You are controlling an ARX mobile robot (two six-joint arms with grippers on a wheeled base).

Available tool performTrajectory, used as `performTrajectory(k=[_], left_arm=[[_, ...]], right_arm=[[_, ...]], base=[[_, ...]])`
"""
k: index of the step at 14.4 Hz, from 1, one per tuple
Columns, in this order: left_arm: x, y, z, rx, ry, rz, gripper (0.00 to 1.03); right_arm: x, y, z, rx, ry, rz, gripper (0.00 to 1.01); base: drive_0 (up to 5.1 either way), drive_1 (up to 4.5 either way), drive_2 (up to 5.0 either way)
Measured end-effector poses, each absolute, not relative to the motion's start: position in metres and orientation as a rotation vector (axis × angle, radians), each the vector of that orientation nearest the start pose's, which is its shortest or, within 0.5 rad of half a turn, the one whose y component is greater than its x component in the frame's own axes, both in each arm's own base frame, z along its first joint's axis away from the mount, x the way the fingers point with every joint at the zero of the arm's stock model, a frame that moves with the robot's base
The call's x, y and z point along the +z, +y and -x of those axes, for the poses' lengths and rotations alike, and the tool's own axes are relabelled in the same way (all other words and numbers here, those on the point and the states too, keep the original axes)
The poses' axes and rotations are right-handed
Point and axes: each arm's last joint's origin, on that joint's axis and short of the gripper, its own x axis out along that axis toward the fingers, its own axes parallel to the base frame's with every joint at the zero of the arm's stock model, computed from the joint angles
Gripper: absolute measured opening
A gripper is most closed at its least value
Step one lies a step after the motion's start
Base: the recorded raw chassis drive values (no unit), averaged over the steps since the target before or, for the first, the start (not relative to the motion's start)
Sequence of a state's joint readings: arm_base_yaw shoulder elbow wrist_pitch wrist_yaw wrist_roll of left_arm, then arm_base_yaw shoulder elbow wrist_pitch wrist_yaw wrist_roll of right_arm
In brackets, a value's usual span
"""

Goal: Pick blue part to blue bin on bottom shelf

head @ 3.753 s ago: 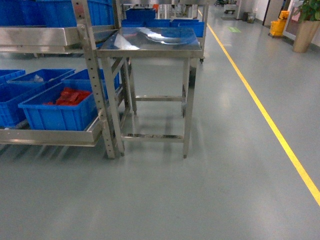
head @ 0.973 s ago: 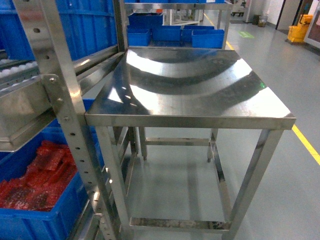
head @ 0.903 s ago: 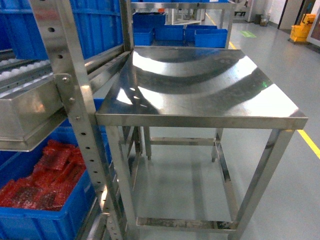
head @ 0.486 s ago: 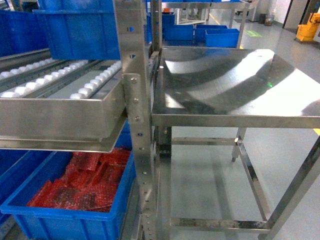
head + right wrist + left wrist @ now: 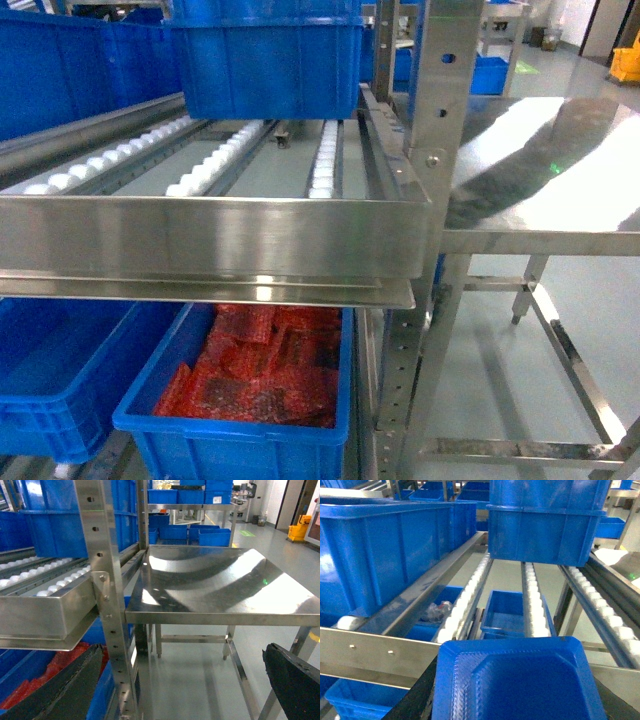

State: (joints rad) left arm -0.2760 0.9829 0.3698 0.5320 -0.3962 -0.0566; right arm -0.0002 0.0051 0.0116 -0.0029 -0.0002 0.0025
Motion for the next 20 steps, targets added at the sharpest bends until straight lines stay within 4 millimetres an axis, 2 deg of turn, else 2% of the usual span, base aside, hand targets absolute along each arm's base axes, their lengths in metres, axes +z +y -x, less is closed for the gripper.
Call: performTrajectory(k=[20], left_arm=[[0.2236,-0.0446,-0.1979,0.121,0.074,0.030,0.44]], right_arm=[[0.1665,0.0000,-0.0973,-0.001,-0.001,-0.003,0.98]], base=[[-5.0,2.42,2.4]])
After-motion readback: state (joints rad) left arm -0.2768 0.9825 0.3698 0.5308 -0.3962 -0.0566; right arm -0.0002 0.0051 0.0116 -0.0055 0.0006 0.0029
